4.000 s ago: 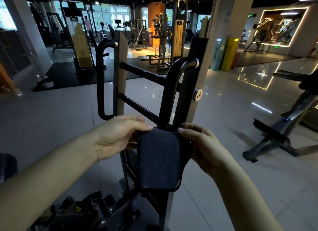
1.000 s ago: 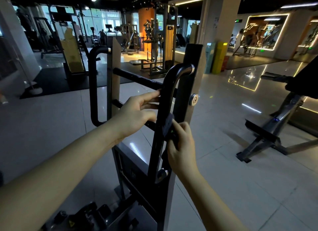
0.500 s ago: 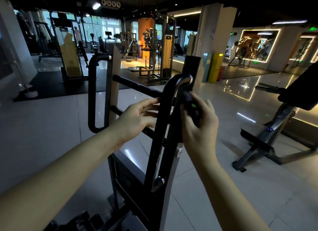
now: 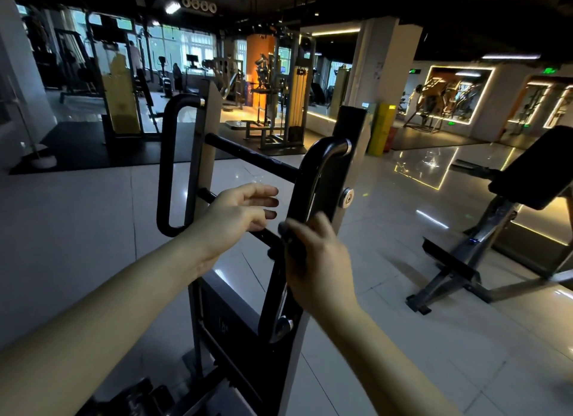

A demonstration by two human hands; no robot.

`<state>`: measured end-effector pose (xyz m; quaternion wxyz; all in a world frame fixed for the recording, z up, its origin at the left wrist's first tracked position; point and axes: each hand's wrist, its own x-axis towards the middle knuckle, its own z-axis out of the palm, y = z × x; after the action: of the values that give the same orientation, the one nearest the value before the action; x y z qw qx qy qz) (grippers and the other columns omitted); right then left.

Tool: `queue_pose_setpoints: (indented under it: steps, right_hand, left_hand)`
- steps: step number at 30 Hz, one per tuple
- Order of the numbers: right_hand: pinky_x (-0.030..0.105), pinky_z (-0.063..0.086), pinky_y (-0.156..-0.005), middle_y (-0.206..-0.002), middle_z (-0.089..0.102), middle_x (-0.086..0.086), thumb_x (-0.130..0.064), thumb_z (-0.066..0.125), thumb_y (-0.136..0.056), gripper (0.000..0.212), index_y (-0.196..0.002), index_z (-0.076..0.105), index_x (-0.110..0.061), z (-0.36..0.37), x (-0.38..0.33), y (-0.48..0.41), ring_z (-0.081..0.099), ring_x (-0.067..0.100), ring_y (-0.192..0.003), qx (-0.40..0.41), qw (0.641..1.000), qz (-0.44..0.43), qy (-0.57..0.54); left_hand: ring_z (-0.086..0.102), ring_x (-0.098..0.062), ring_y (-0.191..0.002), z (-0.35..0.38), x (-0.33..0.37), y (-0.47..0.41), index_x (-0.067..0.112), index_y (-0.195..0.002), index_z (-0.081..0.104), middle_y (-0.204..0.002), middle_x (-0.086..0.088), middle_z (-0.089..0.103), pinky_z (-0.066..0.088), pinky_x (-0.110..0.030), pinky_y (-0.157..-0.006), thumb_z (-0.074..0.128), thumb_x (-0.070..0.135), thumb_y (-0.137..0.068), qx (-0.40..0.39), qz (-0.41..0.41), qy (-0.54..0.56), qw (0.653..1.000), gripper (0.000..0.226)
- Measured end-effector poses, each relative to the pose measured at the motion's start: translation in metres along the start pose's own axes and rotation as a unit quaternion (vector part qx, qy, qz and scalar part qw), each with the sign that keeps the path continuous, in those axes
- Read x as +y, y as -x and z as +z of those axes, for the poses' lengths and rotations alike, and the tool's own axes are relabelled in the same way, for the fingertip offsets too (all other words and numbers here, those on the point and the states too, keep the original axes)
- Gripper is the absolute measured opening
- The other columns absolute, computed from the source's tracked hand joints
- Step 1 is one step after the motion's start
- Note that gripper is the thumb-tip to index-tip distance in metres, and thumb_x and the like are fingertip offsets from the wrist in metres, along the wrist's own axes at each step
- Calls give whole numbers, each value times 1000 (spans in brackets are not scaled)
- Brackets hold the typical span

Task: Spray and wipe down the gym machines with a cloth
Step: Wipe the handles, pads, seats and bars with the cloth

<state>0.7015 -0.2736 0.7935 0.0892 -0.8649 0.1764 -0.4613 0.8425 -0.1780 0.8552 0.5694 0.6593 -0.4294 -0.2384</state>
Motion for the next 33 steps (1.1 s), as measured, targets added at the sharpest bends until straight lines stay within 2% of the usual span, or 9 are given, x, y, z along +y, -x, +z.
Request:
queue_pose_setpoints:
  steps: [5, 12, 15, 19, 22, 25, 29, 31, 33]
  right_hand:
    - [31, 50, -67, -113, 58, 14, -15, 76, -87, 44, -130, 67, -11, -36, -7, -85, 63, 30, -89, 104, 994, -12, 33]
    - [32, 49, -58, -110, 60, 14, 1, 83, -68, 39, -105, 73, -7, -10, 8, -57, 64, 34, -81, 82, 994, -39, 57]
    - [24, 47, -58, -106, 62, 5, -2, 84, -71, 33, -101, 77, -11, 3, 6, -30, 67, 27, -77, 21, 999, -25, 40]
    - [6, 43, -68, -95, 59, -8, -8, 82, -82, 19, -99, 79, -16, -8, 0, -28, 58, 0, -80, 7, 990, 77, -114]
    - [22, 55, -85, -101, 69, 2, -9, 75, -89, 22, -108, 79, -18, -26, -9, -39, 67, 10, -95, 17, 941, 192, -277]
    - [49, 60, -91, -108, 76, 9, -12, 65, -98, 21, -115, 76, -17, -44, -21, -45, 73, 26, -106, -61, 832, 269, -482]
    - [48, 55, -103, -124, 73, 14, -21, 52, -100, 36, -132, 66, -12, -57, -26, -51, 67, 31, -119, -125, 729, 279, -612]
    - [46, 55, -102, -127, 71, 14, -28, 53, -98, 42, -134, 64, -11, -59, -22, -53, 67, 31, -120, -141, 712, 286, -625]
    - [45, 59, -95, -124, 72, 15, -29, 52, -100, 39, -131, 66, -11, -64, -15, -56, 70, 31, -114, -133, 748, 285, -585]
  left_hand:
    - [70, -10, -107, -3, 4, 3, 19, -128, 65, -119, 2, 73, 57, -21, -85, 49, -6, -97, 14, 2, 29, 999, 42]
    - [70, -7, -106, -11, 1, 10, 21, -126, 67, -119, 2, 72, 56, -20, -85, 53, -8, -93, 20, 4, 22, 1000, 45]
    - [70, -9, -105, -12, 0, 16, 21, -122, 69, -116, 1, 72, 58, -23, -88, 56, -5, -94, 20, -1, 6, 1000, 40]
    - [74, -16, -97, -13, 0, 21, 20, -106, 76, -103, -2, 77, 59, -38, -93, 61, 7, -97, 31, -30, -22, 999, 21]
    - [76, -17, -90, -11, 12, 23, 23, -111, 76, -102, -3, 78, 61, -38, -87, 63, 26, -100, 47, -16, -1, 999, 17]
    - [73, -10, -100, -5, 24, 22, 30, -128, 69, -115, 4, 74, 60, -28, -85, 63, 38, -97, 47, 32, 29, 998, 32]
    - [61, -5, -120, 5, 24, 14, 43, -137, 60, -127, 13, 67, 53, -29, -100, 68, 51, -89, 42, 84, -24, 995, 50]
    - [61, -4, -121, 5, 24, 7, 42, -136, 62, -127, 13, 67, 52, -29, -102, 72, 42, -90, 63, 94, -42, 993, 47]
    - [64, -3, -116, 3, 25, 0, 37, -131, 67, -122, 12, 71, 53, -28, -101, 73, 30, -93, 38, 88, -53, 994, 40]
